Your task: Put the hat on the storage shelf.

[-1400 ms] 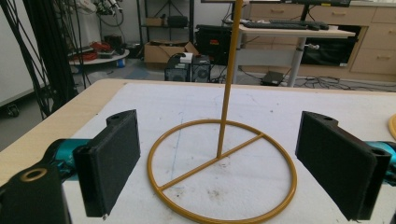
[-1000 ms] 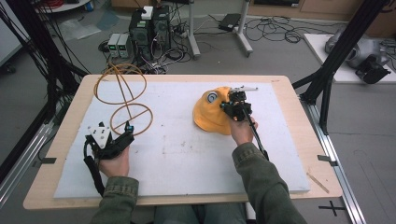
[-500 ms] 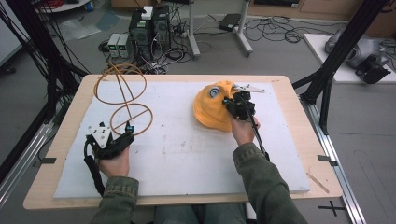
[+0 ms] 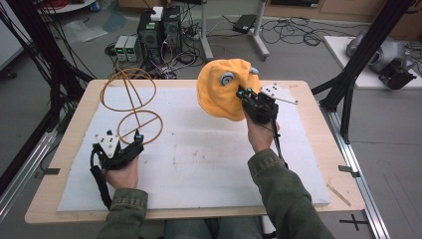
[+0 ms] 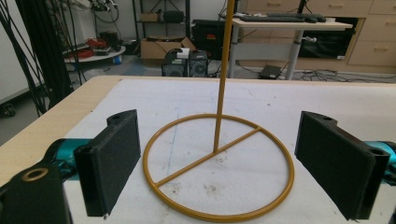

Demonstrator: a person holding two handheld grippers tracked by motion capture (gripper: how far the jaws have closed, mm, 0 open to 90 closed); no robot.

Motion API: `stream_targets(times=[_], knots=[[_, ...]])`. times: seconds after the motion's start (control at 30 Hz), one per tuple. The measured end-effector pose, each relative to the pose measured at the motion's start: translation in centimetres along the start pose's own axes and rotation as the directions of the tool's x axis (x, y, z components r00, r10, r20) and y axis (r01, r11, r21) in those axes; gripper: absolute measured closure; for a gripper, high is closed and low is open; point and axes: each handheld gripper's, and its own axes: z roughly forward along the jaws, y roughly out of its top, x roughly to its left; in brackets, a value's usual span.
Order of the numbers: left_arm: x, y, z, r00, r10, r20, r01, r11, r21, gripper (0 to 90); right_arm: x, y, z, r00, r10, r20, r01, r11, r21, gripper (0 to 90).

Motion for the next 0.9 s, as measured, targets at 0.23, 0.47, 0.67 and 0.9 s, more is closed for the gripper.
stream_targets(times=[0.23, 0.47, 0.67, 0.9], knots=[[0.1, 0.0, 0.0, 1.0, -0.003, 0.0, 0.003, 1.0, -0.002, 14.6, 1.6, 0.7, 0.1, 0.998, -0.053, -0.035, 0.048, 0.99, -0.132, 88.6], [0.1, 0.0, 0.0, 1.0, -0.008, 0.0, 0.008, 1.0, -0.003, 14.5, 2.7, 1.7, 0.2, 0.9959, -0.061, -0.066, 0.044, 0.971, -0.236, 88.6], [0.1, 0.0, 0.0, 0.9999, -0.009, 0.004, 0.009, 1.0, 0.0, 14.6, 4.2, 4.0, 1.0, 0.991, -0.06, -0.12, 0.028, 0.966, -0.256, 88.6], [0.1, 0.0, 0.0, 0.9999, -0.011, 0.005, 0.011, 0.9999, 0.005, 14.6, 7.3, 7.3, 2.7, 0.9739, -0.086, -0.21, 0.029, 0.966, -0.258, 88.6]])
